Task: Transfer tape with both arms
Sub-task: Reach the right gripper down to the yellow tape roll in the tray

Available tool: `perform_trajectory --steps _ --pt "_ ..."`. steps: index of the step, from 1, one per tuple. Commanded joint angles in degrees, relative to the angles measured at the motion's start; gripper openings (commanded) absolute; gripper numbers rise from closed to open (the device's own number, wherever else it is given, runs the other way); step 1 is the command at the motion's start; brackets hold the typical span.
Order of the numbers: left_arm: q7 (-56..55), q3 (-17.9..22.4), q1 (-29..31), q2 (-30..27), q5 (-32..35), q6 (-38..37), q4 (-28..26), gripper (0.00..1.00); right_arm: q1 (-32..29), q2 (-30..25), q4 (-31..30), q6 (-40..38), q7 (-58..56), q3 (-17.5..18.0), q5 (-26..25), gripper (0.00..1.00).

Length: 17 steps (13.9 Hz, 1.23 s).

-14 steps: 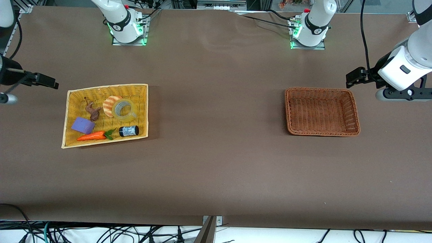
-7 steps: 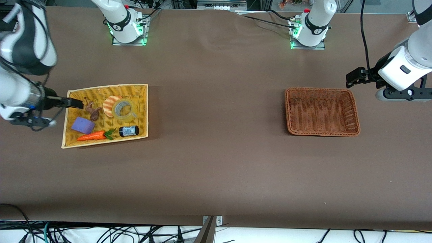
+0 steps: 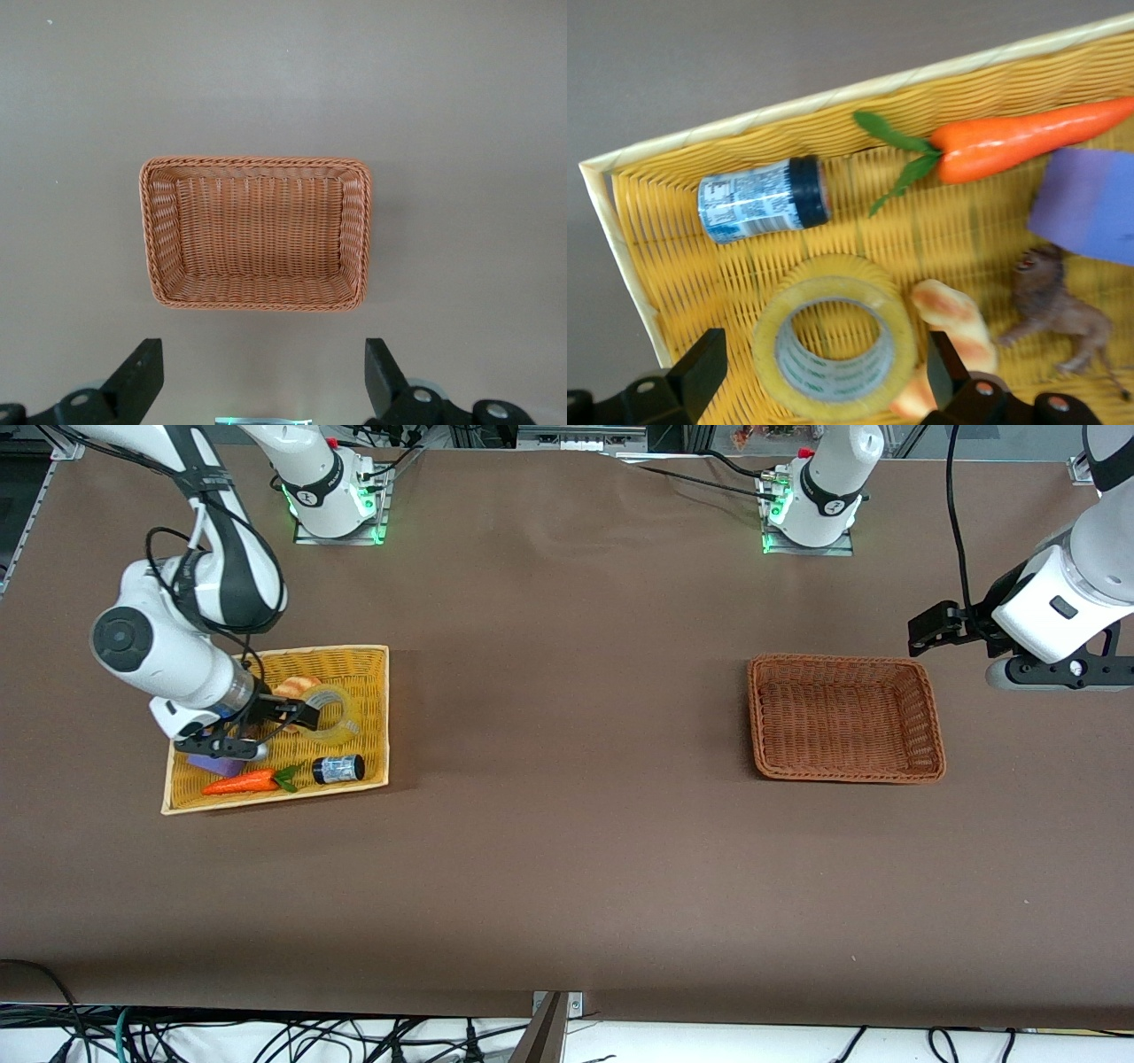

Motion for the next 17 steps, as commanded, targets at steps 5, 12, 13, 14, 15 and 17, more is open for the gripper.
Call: perform_trajectory --steps 5,12,13,14,15,17 --pt "0.3 -0.2 0.2 0.7 -0.5 -1.3 1.8 1.00 -0.4 2.1 -5.4 10.9 4.9 5.3 -0.2 1.00" --pt "0.3 -0.3 0.2 0.7 -0.5 -1.3 1.8 1.00 0.6 4.5 -8.8 18.1 4.6 5.5 -1.2 1.00" --pt "0.3 -0.3 0.2 0.7 -0.5 -1.3 1.8 1.00 0.6 4.6 -9.1 18.5 4.6 5.5 -1.2 1.00" --pt "0.3 -0.2 0.2 0.7 -0.5 -1.3 1.8 1.00 0.6 4.8 -9.4 19.2 4.5 5.5 -1.2 1.00" --pt "0.3 -0.2 0.2 0.7 -0.5 -1.3 1.8 1.00 0.6 4.9 -9.8 19.5 4.3 5.5 -1.2 1.00" --pt "0.3 -0.2 0.2 0.7 -0.5 -1.3 1.8 1.00 0.5 4.9 -10.2 19.5 3.7 5.4 -1.3 1.00"
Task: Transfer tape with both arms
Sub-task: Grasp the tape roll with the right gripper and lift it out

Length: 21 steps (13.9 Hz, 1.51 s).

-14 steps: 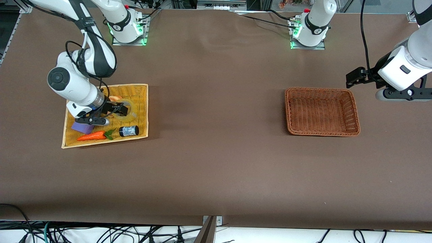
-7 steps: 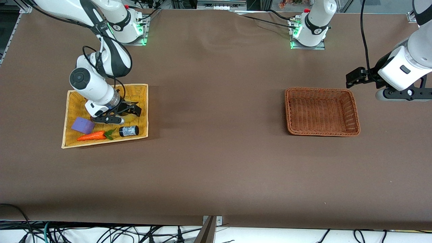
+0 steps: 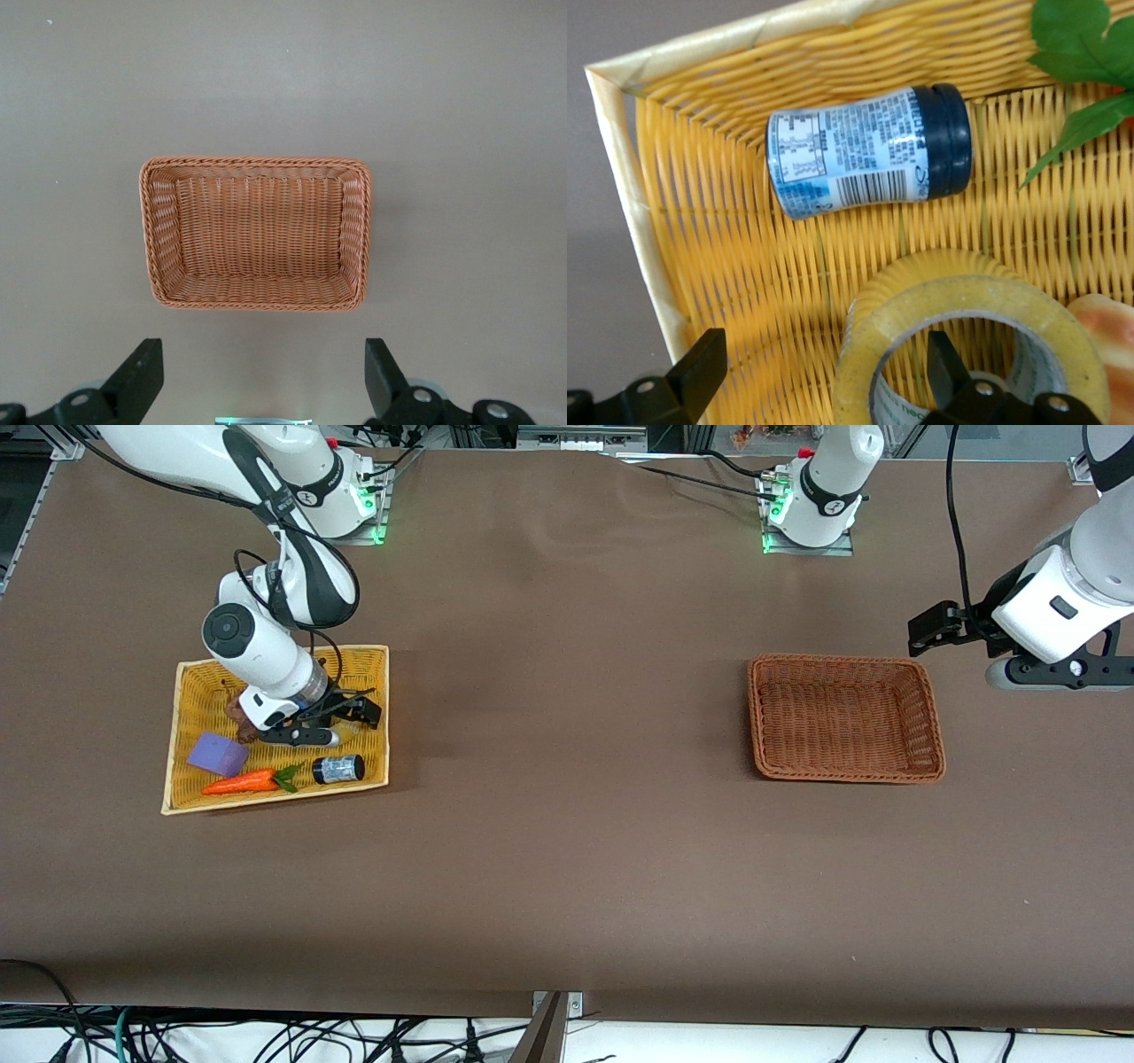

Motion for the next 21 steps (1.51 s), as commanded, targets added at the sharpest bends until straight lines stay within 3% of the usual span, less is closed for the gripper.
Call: perform_trajectory --steps 1,3,4,6,7,8,12,15,18,21 --pt "0.3 -0.2 0.2 0.7 -0.5 -1.3 1.8 1.00 -0.2 -0.2 -1.4 1.5 -1.5 0.0 -0.8 1.00" --pt "0.3 -0.2 0.2 0.7 -0.5 -1.3 1.8 1.00 -0.3 -0.3 -2.2 1.5 -3.3 -1.0 -0.8 1.00" --pt "0.3 -0.2 0.2 0.7 -0.5 -1.3 1.8 1.00 -0.3 -0.2 -2.3 1.5 -3.7 -1.5 -0.8 0.93" --pt "0.3 -0.2 0.2 0.8 -0.5 -1.3 1.8 1.00 -0.3 -0.2 -2.3 1.0 -4.2 -1.5 -0.8 0.27" --pt "0.3 -0.2 0.2 0.7 -0.5 -1.3 1.8 1.00 -0.3 -0.2 -2.2 1.0 -4.2 -1.5 -0.8 0.09" --pt "0.3 -0.2 0.2 0.7 -0.5 -1.3 1.8 1.00 -0.3 -0.2 -2.2 1.0 -4.2 -1.5 -0.8 0.00" --pt "0.3 -0.2 0.2 0.7 -0.5 -1.3 1.8 1.00 -0.3 -1.1 -1.8 0.7 -5.9 -1.4 -0.8 0.00" --pt "0.3 -0.2 0.2 0.7 -0.5 -1.3 1.8 1.00 -0.3 -9.8 1.8 -11.9 -6.1 -1.1 -0.7 0.00" --pt "0.3 -0.2 0.2 0.7 -0.5 -1.3 1.8 1.00 -0.2 -11.8 16.1 -34.6 -4.6 2.0 0.3 0.00" --pt "0.3 -0.2 0.2 0.7 -0.5 -1.3 1.8 1.00 0.5 -8.9 29.7 -44.8 2.1 9.0 1.1 0.00"
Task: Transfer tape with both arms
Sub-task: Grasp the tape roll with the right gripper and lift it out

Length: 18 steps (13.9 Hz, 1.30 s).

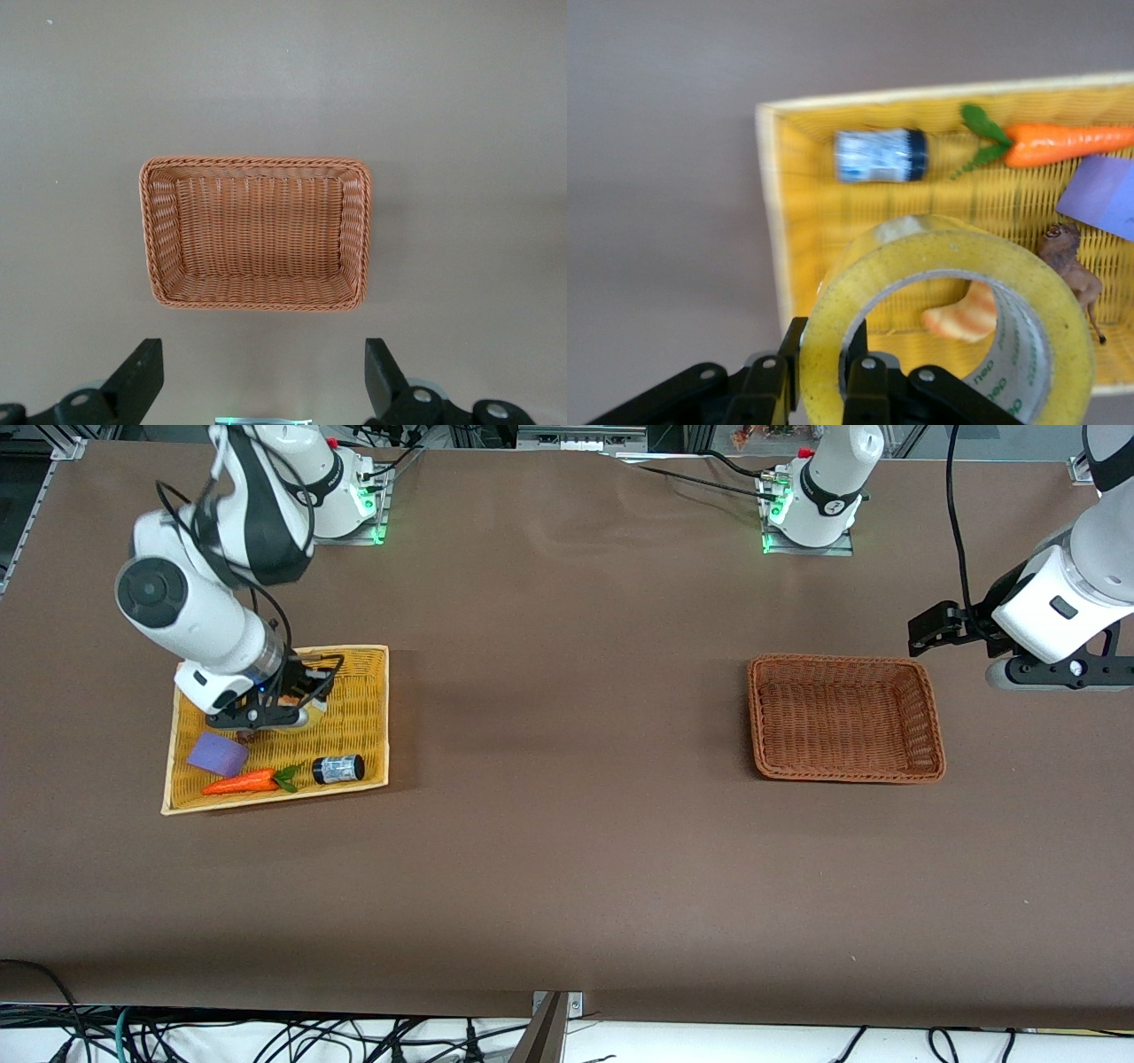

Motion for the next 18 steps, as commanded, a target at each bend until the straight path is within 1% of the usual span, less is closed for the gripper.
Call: perform_trajectory --steps 1,2,3,6,8,9,11,13,16,18 --pt "0.3 -0.2 0.2 0.7 -0.5 -1.3 1.8 1.00 1.2 5.4 12.0 -5.6 9.1 6.4 0.8 0.00" --pt "0.3 -0.2 0.2 0.7 -0.5 -1.3 1.8 1.00 2.9 7.7 15.1 -5.6 13.2 7.4 0.8 0.00" --pt "0.3 -0.2 0.2 0.7 -0.5 -1.3 1.8 1.00 5.2 10.2 17.7 -5.3 16.5 7.6 0.7 0.00" --pt "0.3 -0.2 0.2 0.7 -0.5 -1.3 1.8 1.00 13.4 18.3 26.3 -5.0 26.1 7.5 0.0 0.00" --pt "0.3 -0.2 0.2 0.7 -0.5 -1.3 1.8 1.00 18.4 23.1 30.5 -3.2 32.1 7.4 -0.2 0.00" --pt "0.3 -0.2 0.2 0.7 -0.5 -1.3 1.8 1.00 20.5 25.1 31.3 -1.1 34.8 7.3 -1.5 0.00" --pt "0.3 -0.2 0.2 0.7 -0.5 -1.3 1.8 1.00 24.4 29.0 31.4 3.8 38.9 7.3 -6.2 0.00" --pt "0.3 -0.1 0.3 0.7 -0.5 -1.3 1.8 1.00 27.2 32.9 31.4 7.2 42.0 7.3 -8.9 0.00" --pt "0.3 -0.1 0.3 0.8 -0.5 -1.3 1.8 1.00 28.5 37.8 31.4 11.3 42.8 7.2 -9.5 0.00" --pt "0.4 -0.1 0.3 0.8 -0.5 -1.3 1.8 1.00 29.0 39.5 31.4 12.3 42.6 7.2 -9.6 0.00"
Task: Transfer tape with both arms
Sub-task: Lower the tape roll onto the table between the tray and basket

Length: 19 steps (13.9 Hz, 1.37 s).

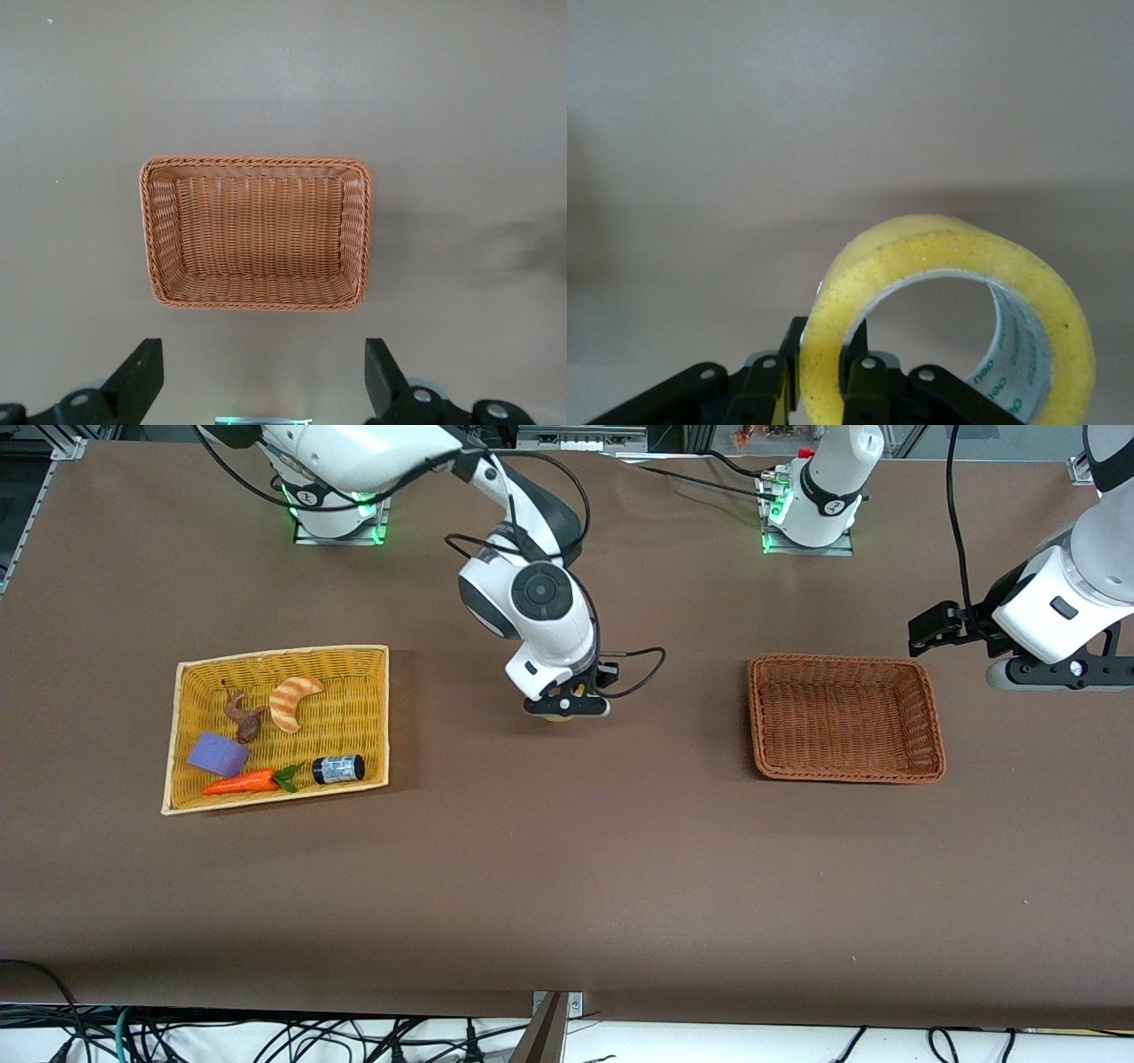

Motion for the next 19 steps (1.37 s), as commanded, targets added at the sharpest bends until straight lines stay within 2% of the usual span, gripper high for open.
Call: perform_trajectory --steps 1,8,12,13,14,15,17,19 --pt "0.4 -0.1 0.2 0.7 -0.5 -1.2 1.7 1.00 0.6 2.5 2.6 -0.2 0.6 -0.1 -0.9 0.00" --pt "0.4 -0.1 0.1 0.6 -0.6 -1.2 1.8 1.00 0.9 7.0 2.6 2.3 0.7 -0.1 -3.8 0.00" --pt "0.4 0.2 -0.3 0.1 -4.9 -1.1 0.6 1.00 0.9 8.6 2.6 3.3 0.7 -0.1 -5.5 0.00" --pt "0.6 0.3 -0.3 0.1 -4.8 -1.1 0.5 1.00 0.9 8.5 2.6 3.3 0.8 -0.1 -5.6 0.07" --pt "0.6 0.3 -0.3 -0.1 -4.8 -1.1 0.5 1.00 0.8 8.2 2.6 2.9 0.7 -0.1 -5.5 0.33" --pt "1.1 0.3 -0.3 -0.1 -4.8 -1.0 0.4 1.00 0.6 7.4 2.6 2.7 0.5 -0.1 -5.8 0.99" --pt "1.1 0.3 -0.3 -0.1 -4.3 0.2 -1.5 1.00 0.5 3.8 2.6 0.4 0.2 0.0 -6.0 1.00" --pt "1.1 0.3 -0.3 0.4 -4.2 1.5 -4.0 1.00 -0.5 -1.8 2.7 -6.1 -0.5 0.2 -5.8 1.00"
